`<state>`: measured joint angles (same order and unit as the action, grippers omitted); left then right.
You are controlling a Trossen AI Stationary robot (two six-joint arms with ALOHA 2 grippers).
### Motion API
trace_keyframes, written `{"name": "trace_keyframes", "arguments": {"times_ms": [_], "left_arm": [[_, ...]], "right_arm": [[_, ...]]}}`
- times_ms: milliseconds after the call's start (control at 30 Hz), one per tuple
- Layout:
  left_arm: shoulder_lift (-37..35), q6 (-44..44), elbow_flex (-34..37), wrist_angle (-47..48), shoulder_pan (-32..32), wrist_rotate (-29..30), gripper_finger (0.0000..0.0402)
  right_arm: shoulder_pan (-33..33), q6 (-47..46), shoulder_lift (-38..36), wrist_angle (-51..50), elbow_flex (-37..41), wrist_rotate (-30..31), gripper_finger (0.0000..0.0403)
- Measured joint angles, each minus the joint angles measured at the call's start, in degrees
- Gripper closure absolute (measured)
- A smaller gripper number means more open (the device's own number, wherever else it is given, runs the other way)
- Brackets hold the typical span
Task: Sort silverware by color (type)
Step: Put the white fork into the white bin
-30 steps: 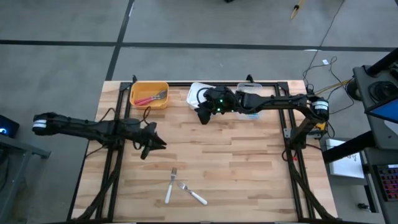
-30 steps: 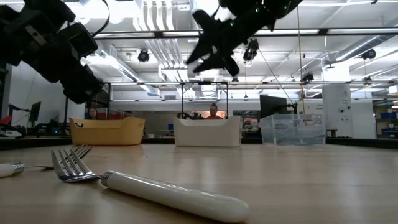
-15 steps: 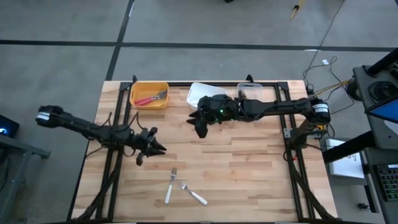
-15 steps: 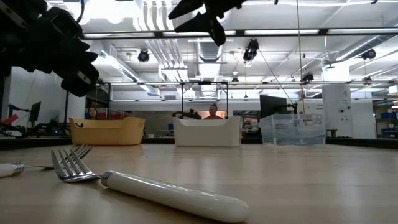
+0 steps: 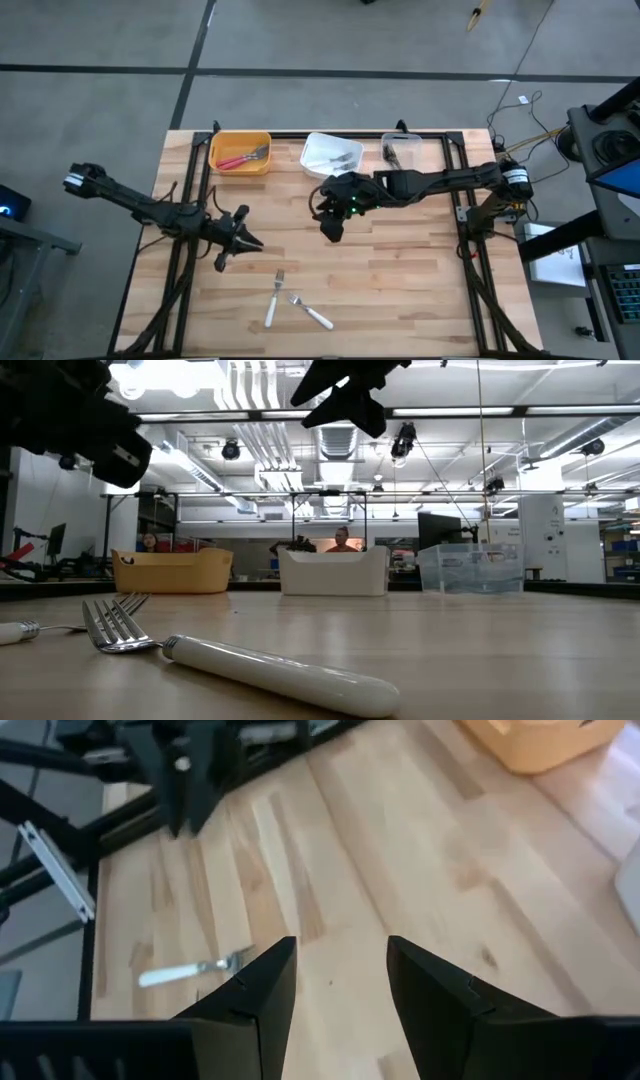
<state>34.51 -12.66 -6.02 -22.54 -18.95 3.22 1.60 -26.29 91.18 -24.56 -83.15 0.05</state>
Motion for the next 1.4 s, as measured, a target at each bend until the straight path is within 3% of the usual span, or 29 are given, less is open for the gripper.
{"name": "trace_keyframes", "arguments": {"times_ms": [133, 433, 700, 1100, 1300, 1400], "left_arm": [[-2.15, 4.53, 0.0, 2.16, 0.07, 7.5, 0.0363], [-7.22, 11.54, -1.46, 5.59, 0.12, 8.56, 0.0363], [-7.96, 11.12, -1.56, 6.13, 0.15, 14.93, 0.0363], [-6.58, 8.65, -1.46, 7.27, 0.15, 15.63, 0.0363], [-6.21, 7.68, -1.46, 7.18, 0.15, 17.34, 0.0363], [-6.11, 7.44, -1.46, 7.1, 0.15, 17.34, 0.0363]], "right_arm": [[1.13, -2.74, -0.05, -0.8, 0.0, -0.11, 0.0254], [3.71, -9.68, -0.09, -2.1, 0.0, -0.72, 0.0255], [5.48, -10.46, 2.7, -0.21, -0.04, -0.52, 0.0255], [6.46, -15.22, 7.49, -1.32, -0.02, -5.52, 0.0255], [7.92, -17.9, 10.23, 3.56, -0.12, -8.51, 0.0255], [8.86, -17.47, 13.19, 3.94, -3.49, -8.96, 0.0255]]}}
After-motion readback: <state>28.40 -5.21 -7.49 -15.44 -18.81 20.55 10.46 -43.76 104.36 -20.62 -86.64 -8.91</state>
